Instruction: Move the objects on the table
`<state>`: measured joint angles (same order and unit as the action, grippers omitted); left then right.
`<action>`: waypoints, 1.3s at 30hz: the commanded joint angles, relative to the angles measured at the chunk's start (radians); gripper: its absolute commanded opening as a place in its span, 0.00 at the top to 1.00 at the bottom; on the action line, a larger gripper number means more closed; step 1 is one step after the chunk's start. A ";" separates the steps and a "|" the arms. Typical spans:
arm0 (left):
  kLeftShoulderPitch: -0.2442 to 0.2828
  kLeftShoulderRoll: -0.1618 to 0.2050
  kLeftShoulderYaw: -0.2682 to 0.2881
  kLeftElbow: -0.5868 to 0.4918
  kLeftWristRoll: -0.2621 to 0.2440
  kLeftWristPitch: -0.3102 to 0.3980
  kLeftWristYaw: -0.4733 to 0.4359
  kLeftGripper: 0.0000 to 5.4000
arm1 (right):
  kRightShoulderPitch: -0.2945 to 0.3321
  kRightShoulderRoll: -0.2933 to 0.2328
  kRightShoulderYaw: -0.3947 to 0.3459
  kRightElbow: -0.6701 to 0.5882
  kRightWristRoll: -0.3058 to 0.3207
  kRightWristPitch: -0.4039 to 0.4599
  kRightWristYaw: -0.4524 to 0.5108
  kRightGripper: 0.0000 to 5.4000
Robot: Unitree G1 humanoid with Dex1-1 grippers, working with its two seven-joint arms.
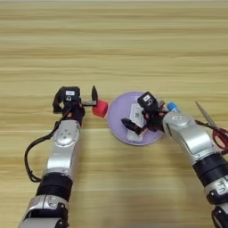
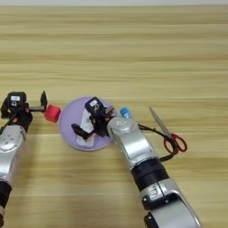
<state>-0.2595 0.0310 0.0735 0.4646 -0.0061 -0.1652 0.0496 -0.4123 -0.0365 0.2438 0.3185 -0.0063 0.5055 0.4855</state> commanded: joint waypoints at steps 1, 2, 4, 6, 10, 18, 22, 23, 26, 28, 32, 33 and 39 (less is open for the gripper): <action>-0.014 -0.001 -0.003 0.011 0.008 -0.003 0.006 0.00 | 0.010 0.043 0.004 0.011 0.022 0.035 -0.017 0.00; -0.014 -0.001 -0.004 0.010 0.008 -0.003 0.007 0.00 | 0.010 0.047 0.006 0.021 0.019 0.029 -0.023 0.00; -0.014 -0.003 -0.005 0.008 0.008 -0.003 0.008 0.00 | 0.011 0.050 0.009 0.047 0.009 0.008 -0.036 0.00; -0.013 -0.003 -0.006 0.007 0.009 -0.003 0.009 0.00 | 0.005 0.048 0.007 0.099 -0.002 -0.022 -0.053 0.00; -0.010 -0.004 -0.007 0.002 0.009 -0.002 0.010 0.00 | -0.025 0.044 -0.022 0.216 -0.011 -0.100 -0.094 0.00; -0.006 -0.002 -0.006 -0.006 0.008 0.000 0.008 0.00 | -0.054 0.047 -0.041 0.302 -0.024 -0.217 -0.143 0.00; -0.006 -0.002 -0.006 -0.007 0.008 0.001 0.008 0.00 | -0.052 0.050 -0.047 0.316 -0.023 -0.215 -0.151 0.00; -0.006 -0.002 -0.006 -0.008 0.008 0.001 0.008 0.00 | -0.049 0.049 -0.050 0.314 -0.022 -0.206 -0.155 0.00; -0.005 -0.003 -0.007 -0.010 0.008 0.002 0.008 0.00 | -0.029 0.046 -0.048 0.279 -0.019 -0.161 -0.151 0.00; -0.006 -0.002 -0.007 -0.010 0.008 0.002 0.008 0.00 | -0.013 0.049 -0.049 0.248 -0.011 -0.110 -0.145 0.00; -0.007 -0.001 -0.006 -0.007 0.007 0.002 0.008 0.00 | 0.011 0.060 -0.049 0.198 0.011 -0.007 -0.130 0.00; -0.007 -0.001 -0.006 -0.007 0.007 0.002 0.007 0.00 | 0.014 0.064 -0.053 0.189 0.019 0.019 -0.130 0.00; -0.008 -0.002 -0.006 -0.005 0.008 0.000 0.008 0.00 | 0.043 0.068 -0.040 0.140 0.028 0.120 -0.127 0.00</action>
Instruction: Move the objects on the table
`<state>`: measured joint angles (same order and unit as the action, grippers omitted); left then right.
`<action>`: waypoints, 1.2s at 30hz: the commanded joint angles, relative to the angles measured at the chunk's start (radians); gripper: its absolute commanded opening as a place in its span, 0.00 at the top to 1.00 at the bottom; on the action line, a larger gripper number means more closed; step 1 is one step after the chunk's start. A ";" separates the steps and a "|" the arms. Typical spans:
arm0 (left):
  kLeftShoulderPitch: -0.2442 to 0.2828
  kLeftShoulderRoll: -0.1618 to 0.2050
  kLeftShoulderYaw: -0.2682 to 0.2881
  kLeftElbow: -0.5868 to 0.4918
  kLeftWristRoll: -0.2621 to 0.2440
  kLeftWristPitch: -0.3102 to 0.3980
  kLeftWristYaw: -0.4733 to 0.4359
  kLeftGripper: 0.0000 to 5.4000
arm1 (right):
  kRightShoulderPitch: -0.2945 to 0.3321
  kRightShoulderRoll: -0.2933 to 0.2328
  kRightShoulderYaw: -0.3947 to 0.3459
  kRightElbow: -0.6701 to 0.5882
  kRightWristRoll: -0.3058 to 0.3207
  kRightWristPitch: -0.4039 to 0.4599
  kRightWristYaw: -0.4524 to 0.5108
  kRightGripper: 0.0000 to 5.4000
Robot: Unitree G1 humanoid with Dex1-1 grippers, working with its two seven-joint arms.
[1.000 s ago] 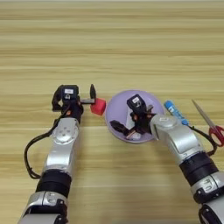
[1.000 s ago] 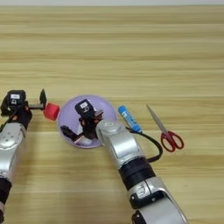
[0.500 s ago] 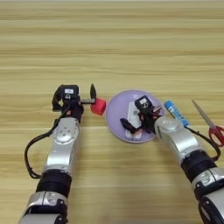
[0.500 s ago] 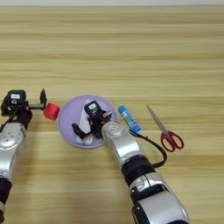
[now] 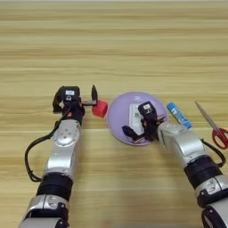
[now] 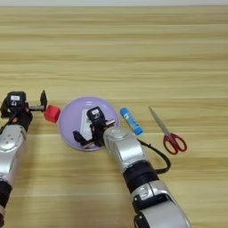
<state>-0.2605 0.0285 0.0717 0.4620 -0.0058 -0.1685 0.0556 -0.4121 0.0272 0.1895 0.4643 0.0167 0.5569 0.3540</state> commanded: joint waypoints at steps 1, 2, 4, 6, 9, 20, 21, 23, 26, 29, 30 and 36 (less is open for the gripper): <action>-0.007 0.001 -0.004 -0.002 0.007 0.003 0.002 0.00 | 0.047 0.005 0.015 -0.008 0.008 0.082 0.006 0.00; -0.008 0.001 -0.004 -0.001 0.007 0.003 0.002 0.00 | 0.049 0.007 0.012 -0.007 0.012 0.095 0.007 0.00; -0.008 0.000 -0.004 0.000 0.008 0.003 0.003 0.00 | 0.050 0.013 0.002 0.002 0.024 0.121 0.006 0.00; -0.008 0.000 -0.004 -0.001 0.008 0.003 0.003 0.00 | 0.044 0.016 -0.004 0.021 0.025 0.117 0.002 0.00; -0.007 0.000 -0.004 -0.002 0.008 0.003 0.003 0.00 | 0.037 0.013 -0.002 0.047 0.011 0.086 -0.006 0.00; -0.007 0.002 -0.002 -0.004 0.006 0.004 0.002 0.00 | 0.014 0.012 -0.012 0.130 0.004 0.037 -0.028 0.23; -0.007 0.002 -0.002 -0.004 0.006 0.004 0.002 0.00 | 0.012 0.012 -0.014 0.138 0.004 0.034 -0.030 0.27; -0.007 0.002 -0.002 -0.004 0.007 0.004 0.003 0.00 | 0.009 0.013 -0.016 0.147 0.003 0.031 -0.032 0.30; -0.007 0.001 -0.002 -0.003 0.007 0.004 0.003 0.00 | 0.007 0.013 -0.016 0.158 0.000 0.025 -0.032 0.39; -0.008 0.001 -0.003 -0.001 0.007 0.003 0.004 0.00 | 0.005 0.013 -0.015 0.166 -0.001 0.023 -0.031 0.44; -0.008 0.001 -0.003 -0.002 0.007 0.003 0.004 0.00 | 0.005 0.013 -0.014 0.167 -0.001 0.023 -0.031 0.44; -0.007 0.000 -0.003 -0.003 0.007 0.003 0.004 0.00 | 0.003 0.013 -0.013 0.172 -0.003 0.021 -0.031 0.46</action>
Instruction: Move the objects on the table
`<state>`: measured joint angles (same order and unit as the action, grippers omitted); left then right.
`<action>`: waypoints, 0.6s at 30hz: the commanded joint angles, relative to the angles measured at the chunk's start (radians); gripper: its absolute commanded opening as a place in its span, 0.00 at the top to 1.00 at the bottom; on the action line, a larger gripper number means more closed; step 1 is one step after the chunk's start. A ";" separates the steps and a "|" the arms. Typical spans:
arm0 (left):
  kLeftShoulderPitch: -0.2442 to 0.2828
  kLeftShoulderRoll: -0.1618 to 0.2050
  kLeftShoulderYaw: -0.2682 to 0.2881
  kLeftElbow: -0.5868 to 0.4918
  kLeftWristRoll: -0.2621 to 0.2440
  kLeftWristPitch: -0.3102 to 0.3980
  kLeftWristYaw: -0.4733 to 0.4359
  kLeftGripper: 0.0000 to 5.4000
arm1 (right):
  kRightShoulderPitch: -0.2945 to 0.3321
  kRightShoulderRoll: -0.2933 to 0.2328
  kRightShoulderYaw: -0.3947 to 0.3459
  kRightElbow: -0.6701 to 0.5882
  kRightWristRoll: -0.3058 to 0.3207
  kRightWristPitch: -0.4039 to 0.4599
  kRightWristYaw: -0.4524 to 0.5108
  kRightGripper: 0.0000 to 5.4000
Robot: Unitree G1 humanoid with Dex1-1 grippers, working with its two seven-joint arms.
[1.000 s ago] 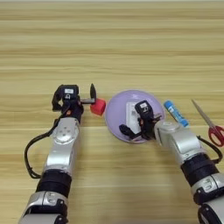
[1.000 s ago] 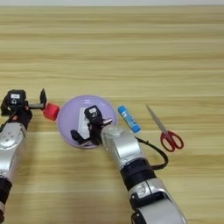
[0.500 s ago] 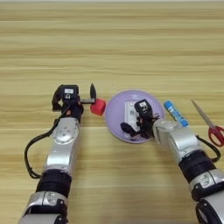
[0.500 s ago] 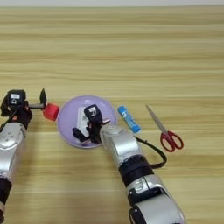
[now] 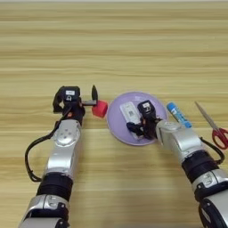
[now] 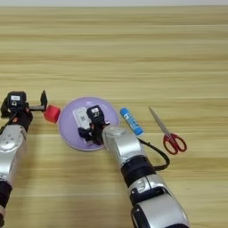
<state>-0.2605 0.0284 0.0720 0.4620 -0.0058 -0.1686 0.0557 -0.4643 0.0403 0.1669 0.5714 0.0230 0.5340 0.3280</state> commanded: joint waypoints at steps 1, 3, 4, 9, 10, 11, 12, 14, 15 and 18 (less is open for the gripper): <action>-0.007 0.000 -0.003 -0.004 0.007 0.003 0.004 0.00 | 0.056 0.000 0.009 0.065 -0.009 0.044 -0.005 0.46; -0.006 -0.001 -0.004 -0.006 0.008 0.003 0.004 0.00 | 0.056 -0.001 0.009 0.063 -0.008 0.043 -0.004 0.46; -0.006 -0.001 -0.004 -0.006 0.008 0.004 0.005 0.00 | 0.056 -0.002 0.008 0.061 -0.009 0.037 -0.005 0.46; -0.006 -0.001 -0.004 -0.007 0.008 0.004 0.005 0.00 | 0.057 -0.009 0.011 0.035 -0.019 -0.005 -0.015 0.46; -0.006 -0.001 -0.005 -0.006 0.008 0.003 0.005 0.00 | 0.058 -0.011 0.011 0.026 -0.019 -0.010 -0.016 0.46; -0.006 -0.001 -0.005 -0.006 0.008 0.003 0.005 0.00 | 0.059 -0.012 0.010 0.016 -0.019 -0.012 -0.017 0.46; -0.006 -0.001 -0.005 -0.006 0.008 0.003 0.004 0.00 | 0.062 -0.014 0.010 0.001 -0.018 -0.013 -0.017 0.46; -0.006 -0.001 -0.004 -0.006 0.008 0.004 0.004 0.00 | 0.070 -0.016 0.010 -0.047 -0.013 -0.007 -0.014 0.46; -0.006 0.000 -0.004 -0.006 0.008 0.004 0.004 0.00 | 0.075 -0.017 0.009 -0.077 -0.009 0.001 -0.014 0.46; -0.006 0.000 -0.004 -0.006 0.008 0.003 0.004 0.00 | 0.089 -0.020 0.001 -0.163 0.005 0.032 -0.013 0.46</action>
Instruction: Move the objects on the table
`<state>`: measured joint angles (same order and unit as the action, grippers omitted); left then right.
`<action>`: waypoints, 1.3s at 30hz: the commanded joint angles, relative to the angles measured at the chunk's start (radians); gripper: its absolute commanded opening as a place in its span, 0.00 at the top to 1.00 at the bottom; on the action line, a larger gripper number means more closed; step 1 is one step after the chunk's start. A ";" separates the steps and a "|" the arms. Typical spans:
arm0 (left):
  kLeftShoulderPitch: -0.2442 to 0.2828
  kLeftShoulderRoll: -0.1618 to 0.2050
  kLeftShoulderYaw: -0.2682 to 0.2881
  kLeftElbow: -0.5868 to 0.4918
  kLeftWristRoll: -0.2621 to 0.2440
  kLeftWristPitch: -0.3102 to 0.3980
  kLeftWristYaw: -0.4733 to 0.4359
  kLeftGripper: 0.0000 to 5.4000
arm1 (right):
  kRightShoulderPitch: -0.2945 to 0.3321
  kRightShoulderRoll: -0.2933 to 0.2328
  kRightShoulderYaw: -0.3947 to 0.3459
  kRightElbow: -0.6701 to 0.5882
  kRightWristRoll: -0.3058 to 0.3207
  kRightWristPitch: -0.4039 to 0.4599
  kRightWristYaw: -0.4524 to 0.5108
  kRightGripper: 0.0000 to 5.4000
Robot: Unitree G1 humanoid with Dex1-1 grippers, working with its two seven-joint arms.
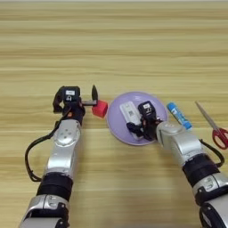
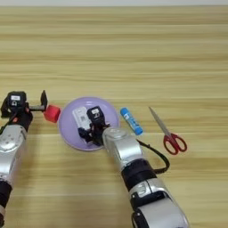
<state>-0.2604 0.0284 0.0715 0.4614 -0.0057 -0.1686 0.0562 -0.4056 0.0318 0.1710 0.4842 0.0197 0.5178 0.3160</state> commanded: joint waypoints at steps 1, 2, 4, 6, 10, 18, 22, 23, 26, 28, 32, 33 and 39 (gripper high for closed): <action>-0.006 0.000 -0.004 -0.004 0.008 0.003 0.004 0.00 | 0.033 -0.013 -0.007 -0.099 0.011 0.056 -0.002 0.46; -0.007 0.000 -0.004 -0.004 0.008 0.003 0.004 0.00 | 0.035 -0.014 -0.010 -0.122 0.013 0.063 -0.003 0.46; -0.006 0.000 -0.004 -0.004 0.008 0.003 0.004 0.00 | 0.038 -0.019 -0.019 -0.161 0.019 0.078 -0.005 0.46; -0.006 0.000 -0.004 -0.004 0.008 0.003 0.004 0.00 | 0.038 -0.026 -0.033 -0.197 0.028 0.093 -0.005 0.46; -0.006 0.000 -0.004 -0.004 0.008 0.002 0.004 0.00 | 0.029 -0.045 -0.071 -0.263 0.054 0.122 -0.005 0.46; -0.006 0.000 -0.004 -0.002 0.009 0.001 0.005 0.00 | -0.002 -0.094 -0.139 -0.312 0.084 0.119 -0.009 0.46; -0.008 -0.002 -0.005 0.000 0.010 0.001 0.006 0.00 | -0.036 -0.131 -0.205 -0.258 0.106 0.094 -0.013 0.46; -0.008 -0.002 -0.005 0.000 0.010 0.001 0.007 0.00 | -0.049 -0.147 -0.227 -0.233 0.111 0.086 -0.015 0.46; -0.008 -0.002 -0.006 -0.001 0.010 0.002 0.007 0.00 | -0.077 -0.191 -0.277 -0.173 0.124 0.063 -0.015 0.46; -0.008 -0.002 -0.005 0.000 0.010 0.002 0.007 0.00 | -0.086 -0.213 -0.298 -0.137 0.128 0.047 -0.014 0.46; -0.009 0.000 -0.004 0.001 0.009 0.001 0.006 0.00 | -0.081 -0.238 -0.317 -0.085 0.130 0.013 -0.015 0.46; -0.009 0.000 -0.004 0.002 0.009 0.001 0.005 0.00 | -0.080 -0.241 -0.319 -0.076 0.131 0.007 -0.015 0.46; -0.013 0.001 -0.003 0.008 0.008 -0.001 0.005 0.00 | -0.084 -0.276 -0.327 0.005 0.116 -0.053 -0.014 0.46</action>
<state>-0.2606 0.0280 0.0717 0.4631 -0.0055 -0.1691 0.0575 -0.4721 -0.2105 -0.1476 0.4449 0.1452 0.4923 0.3016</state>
